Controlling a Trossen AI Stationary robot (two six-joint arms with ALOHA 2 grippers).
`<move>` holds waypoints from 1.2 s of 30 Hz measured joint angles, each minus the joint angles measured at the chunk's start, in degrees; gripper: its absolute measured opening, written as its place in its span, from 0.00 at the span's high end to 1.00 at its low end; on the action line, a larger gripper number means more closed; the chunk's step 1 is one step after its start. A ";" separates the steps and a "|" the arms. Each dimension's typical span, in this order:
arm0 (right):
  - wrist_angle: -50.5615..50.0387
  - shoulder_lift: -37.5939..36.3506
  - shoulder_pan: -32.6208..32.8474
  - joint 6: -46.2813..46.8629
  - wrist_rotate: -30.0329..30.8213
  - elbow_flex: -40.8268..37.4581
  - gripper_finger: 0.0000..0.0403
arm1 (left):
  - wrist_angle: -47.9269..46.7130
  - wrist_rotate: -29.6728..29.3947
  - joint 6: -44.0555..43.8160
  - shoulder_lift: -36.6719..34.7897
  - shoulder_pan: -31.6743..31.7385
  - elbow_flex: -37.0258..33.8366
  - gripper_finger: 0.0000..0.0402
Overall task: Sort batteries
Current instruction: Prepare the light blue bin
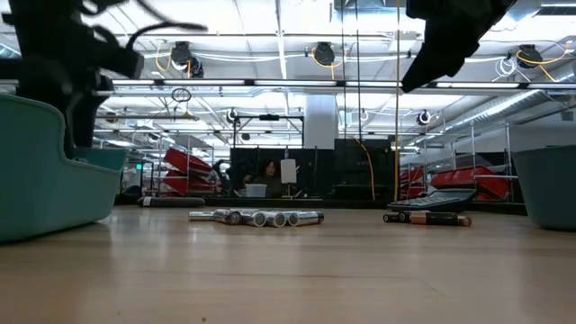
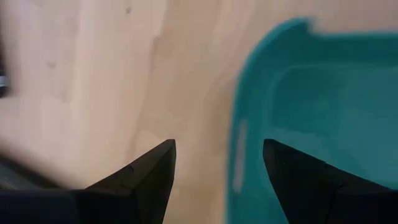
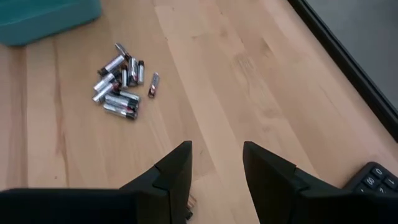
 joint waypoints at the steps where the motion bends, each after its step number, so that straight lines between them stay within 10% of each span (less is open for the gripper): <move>1: -0.44 0.00 0.00 0.08 0.05 0.00 0.67 | -0.82 -0.94 0.23 1.42 -0.03 -0.02 0.37; 11: -1.25 0.00 -0.02 1.82 0.57 0.00 0.67 | -3.13 -7.98 4.56 8.98 1.94 -2.73 0.37; 20: -2.28 -0.02 0.00 3.75 1.89 0.00 0.67 | -2.06 -1.02 2.55 6.45 1.98 -1.96 0.37; 36: -0.84 -0.04 0.00 1.56 11.92 0.00 0.67 | -7.92 -19.41 1.28 8.02 8.99 -2.26 0.37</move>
